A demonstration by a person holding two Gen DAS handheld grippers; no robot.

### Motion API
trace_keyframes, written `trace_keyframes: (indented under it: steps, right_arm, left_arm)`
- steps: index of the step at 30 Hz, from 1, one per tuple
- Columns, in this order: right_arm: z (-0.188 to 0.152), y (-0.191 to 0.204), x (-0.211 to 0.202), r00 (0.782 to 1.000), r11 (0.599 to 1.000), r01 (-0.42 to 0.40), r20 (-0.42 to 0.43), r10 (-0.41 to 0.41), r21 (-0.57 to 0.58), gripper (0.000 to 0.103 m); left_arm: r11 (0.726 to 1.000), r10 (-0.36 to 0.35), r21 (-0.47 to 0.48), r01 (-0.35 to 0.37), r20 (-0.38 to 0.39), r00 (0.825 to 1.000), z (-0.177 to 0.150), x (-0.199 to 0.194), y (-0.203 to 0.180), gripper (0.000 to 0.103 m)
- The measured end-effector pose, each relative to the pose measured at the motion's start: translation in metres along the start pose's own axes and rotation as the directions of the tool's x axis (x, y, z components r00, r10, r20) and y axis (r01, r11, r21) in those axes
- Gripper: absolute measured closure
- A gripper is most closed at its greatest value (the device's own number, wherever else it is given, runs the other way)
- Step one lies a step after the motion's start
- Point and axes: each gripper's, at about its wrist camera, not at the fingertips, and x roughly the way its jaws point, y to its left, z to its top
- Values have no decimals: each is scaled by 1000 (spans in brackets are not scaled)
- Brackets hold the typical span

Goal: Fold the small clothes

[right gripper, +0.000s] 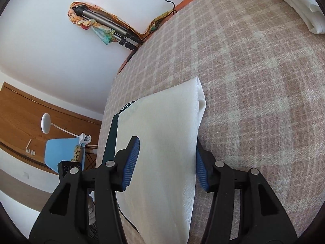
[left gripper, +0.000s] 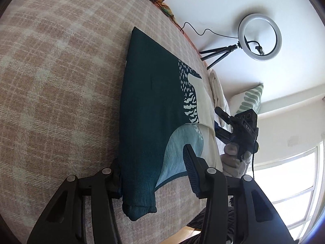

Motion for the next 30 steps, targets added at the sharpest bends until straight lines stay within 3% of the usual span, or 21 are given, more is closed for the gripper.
trace_keyframes:
  steps: [6,8,10,16,23,30]
  right_arm:
    - [8,12,18,1000,1000,-3,-26,2,-26,52]
    - [9,15,25,998,999,9,-59,-12,-39,67]
    - [8,18,31,996,997,44,-79,-49,-59,91]
    - [6,46,26,988,977,131,-64,-143,-171,97]
    - [10,83,8,986,952,157,-15,-167,-264,97]
    - [16,84,-3,982,949,184,2,-190,-256,98]
  left_arm:
    - [1000,13,17,-13,-28,1000,8,18,-5,79]
    - [999,27,29,-26,-35,999,10,21,-7,90]
    - [996,64,65,-63,-25,998,10,21,-12,94]
    - [983,93,157,-97,30,995,7,11,-31,98]
    - [968,100,220,-117,85,991,5,-2,-43,98]
    - [968,77,232,-101,107,991,6,-8,-51,98]
